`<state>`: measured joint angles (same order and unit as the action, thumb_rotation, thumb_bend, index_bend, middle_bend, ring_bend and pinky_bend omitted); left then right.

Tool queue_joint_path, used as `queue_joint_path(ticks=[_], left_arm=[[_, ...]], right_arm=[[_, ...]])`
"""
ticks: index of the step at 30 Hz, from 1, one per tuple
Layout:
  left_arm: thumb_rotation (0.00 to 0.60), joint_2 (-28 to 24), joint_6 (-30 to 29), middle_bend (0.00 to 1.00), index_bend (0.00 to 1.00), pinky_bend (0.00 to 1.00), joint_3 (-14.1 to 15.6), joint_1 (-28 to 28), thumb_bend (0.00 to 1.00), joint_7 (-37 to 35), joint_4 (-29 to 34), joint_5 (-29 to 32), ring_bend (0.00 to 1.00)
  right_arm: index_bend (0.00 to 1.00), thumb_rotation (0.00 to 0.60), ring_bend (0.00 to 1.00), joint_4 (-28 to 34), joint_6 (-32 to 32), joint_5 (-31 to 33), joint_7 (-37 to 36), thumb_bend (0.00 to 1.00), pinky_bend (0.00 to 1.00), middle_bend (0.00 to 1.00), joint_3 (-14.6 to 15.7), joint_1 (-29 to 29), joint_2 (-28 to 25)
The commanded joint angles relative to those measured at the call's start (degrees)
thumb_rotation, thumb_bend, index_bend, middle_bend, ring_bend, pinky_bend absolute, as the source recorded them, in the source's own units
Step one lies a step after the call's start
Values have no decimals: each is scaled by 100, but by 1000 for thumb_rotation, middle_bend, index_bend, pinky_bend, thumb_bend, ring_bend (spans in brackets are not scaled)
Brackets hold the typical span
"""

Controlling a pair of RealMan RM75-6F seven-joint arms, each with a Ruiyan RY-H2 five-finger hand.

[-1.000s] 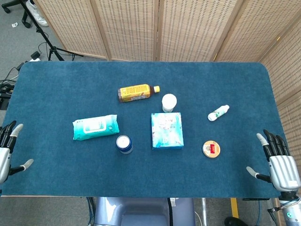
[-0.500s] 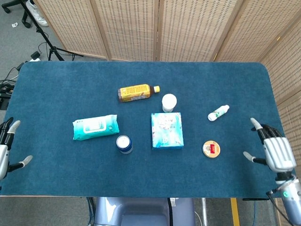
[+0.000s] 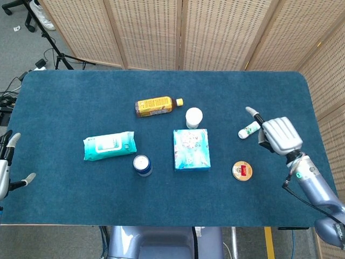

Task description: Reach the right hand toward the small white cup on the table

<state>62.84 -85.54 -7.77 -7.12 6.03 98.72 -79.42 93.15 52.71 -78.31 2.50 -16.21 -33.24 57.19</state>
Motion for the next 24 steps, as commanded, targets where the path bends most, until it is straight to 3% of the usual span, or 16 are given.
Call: queue_joint_path(ticks=[1, 6, 12, 24], left_arm=[[600, 21, 100, 0, 0, 0, -70, -62, 0, 61, -2, 151, 0], [600, 70, 217, 0, 0, 0, -149, -132, 0, 188, -54, 401, 0], [600, 147, 238, 0, 0, 0, -231, -192, 0, 182, -186, 518, 0], [600, 59, 356, 0, 0, 0, -289, -187, 0, -47, -225, 751, 0]], right_arm=[[0, 600, 869, 385, -786, 870, 1260, 1000, 1000, 940, -217, -877, 214], [0, 600, 869, 316, -1066, 1812, 2528, 1000, 1000, 940, -168, -1723, 844], [0, 600, 869, -254, -1129, 3215, 3949, 1000, 1000, 940, 168, -2824, 1865], [0, 600, 869, -1300, -790, 4672, 4827, 1000, 1000, 940, 652, -3708, 2842]])
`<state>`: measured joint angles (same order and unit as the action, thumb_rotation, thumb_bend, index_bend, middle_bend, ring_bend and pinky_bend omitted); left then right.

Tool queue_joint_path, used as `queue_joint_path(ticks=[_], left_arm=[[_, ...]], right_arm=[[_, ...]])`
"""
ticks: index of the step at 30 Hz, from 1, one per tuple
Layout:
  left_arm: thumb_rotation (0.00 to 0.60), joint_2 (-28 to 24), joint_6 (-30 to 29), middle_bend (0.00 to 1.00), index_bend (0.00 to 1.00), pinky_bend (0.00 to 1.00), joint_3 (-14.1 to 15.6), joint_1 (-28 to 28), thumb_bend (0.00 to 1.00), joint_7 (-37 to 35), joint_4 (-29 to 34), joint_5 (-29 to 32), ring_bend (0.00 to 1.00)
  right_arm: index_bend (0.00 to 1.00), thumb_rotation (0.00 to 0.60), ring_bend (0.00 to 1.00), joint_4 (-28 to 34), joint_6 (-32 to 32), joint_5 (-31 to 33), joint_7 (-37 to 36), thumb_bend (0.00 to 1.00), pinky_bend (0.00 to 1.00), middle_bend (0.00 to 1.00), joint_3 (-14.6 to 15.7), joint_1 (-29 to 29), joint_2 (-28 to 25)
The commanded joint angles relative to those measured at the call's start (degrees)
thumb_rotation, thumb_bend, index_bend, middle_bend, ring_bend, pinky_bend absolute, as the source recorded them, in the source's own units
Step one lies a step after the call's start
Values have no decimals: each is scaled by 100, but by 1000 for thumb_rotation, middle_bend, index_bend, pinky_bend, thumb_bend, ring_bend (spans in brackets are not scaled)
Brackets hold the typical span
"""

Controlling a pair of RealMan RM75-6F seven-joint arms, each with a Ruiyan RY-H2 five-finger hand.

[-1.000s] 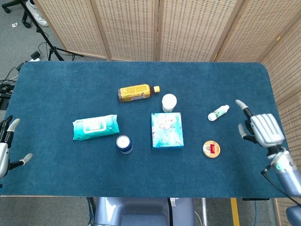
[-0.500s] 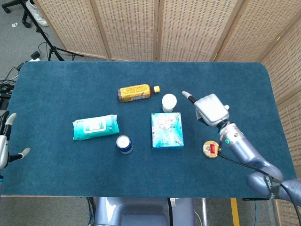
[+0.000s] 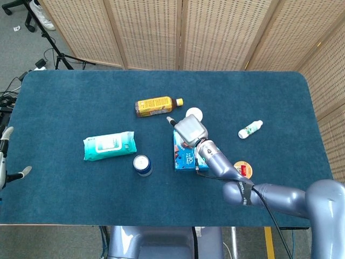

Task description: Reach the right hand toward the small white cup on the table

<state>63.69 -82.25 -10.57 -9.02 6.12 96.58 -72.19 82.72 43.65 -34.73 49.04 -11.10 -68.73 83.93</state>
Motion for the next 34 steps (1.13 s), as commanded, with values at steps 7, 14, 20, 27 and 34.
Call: queue_joint_path(ticks=[7, 14, 20, 27, 34], left_arm=[[600, -75, 110, 0, 0, 0, 9, -4, 0, -174, -48, 55, 0], [600, -80, 127, 0, 0, 0, 28, -14, 0, -189, -55, 48, 0], [600, -73, 115, 0, 0, 0, 37, -18, 0, -171, -53, 45, 0], [600, -61, 128, 0, 0, 0, 49, -28, 0, -134, -43, 66, 0], [600, -62, 170, 0, 0, 0, 50, -43, 0, -152, -47, 96, 0]], right_arm=[[0, 600, 869, -420, 182, 596, 239, 1000, 1000, 940, 401, -177, 100], [0, 600, 869, -324, 184, 655, 299, 1000, 1000, 940, 721, -141, -5], [0, 600, 869, -300, 179, 717, 277, 1000, 1000, 940, 850, -137, -48], [0, 600, 869, -287, 181, 775, 271, 1000, 1000, 940, 978, -144, -51], [8, 600, 869, -308, 200, 818, 207, 1000, 1000, 940, 1011, -134, -44]])
